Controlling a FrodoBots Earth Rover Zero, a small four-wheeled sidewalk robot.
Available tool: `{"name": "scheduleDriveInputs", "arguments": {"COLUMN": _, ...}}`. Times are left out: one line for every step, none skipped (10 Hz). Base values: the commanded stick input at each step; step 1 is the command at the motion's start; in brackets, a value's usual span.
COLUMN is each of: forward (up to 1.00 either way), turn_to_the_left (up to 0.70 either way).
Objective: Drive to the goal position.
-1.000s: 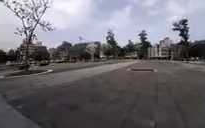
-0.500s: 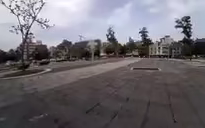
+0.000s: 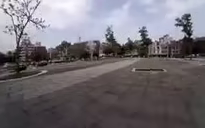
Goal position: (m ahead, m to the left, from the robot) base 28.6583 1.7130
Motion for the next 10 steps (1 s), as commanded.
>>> {"name": "scheduleDriveInputs", "arguments": {"forward": 0.85, "turn_to_the_left": 0.00}}
{"name": "scheduleDriveInputs", "arguments": {"forward": 0.85, "turn_to_the_left": 0.00}}
{"name": "scheduleDriveInputs", "arguments": {"forward": 0.85, "turn_to_the_left": 0.00}}
{"name": "scheduleDriveInputs", "arguments": {"forward": 0.85, "turn_to_the_left": 0.00}}
{"name": "scheduleDriveInputs", "arguments": {"forward": 0.85, "turn_to_the_left": 0.00}}
{"name": "scheduleDriveInputs", "arguments": {"forward": 0.85, "turn_to_the_left": 0.00}}
{"name": "scheduleDriveInputs", "arguments": {"forward": 0.85, "turn_to_the_left": 0.00}}
{"name": "scheduleDriveInputs", "arguments": {"forward": 0.85, "turn_to_the_left": 0.00}}
{"name": "scheduleDriveInputs", "arguments": {"forward": 0.85, "turn_to_the_left": 0.00}}
{"name": "scheduleDriveInputs", "arguments": {"forward": 0.90, "turn_to_the_left": 0.00}}
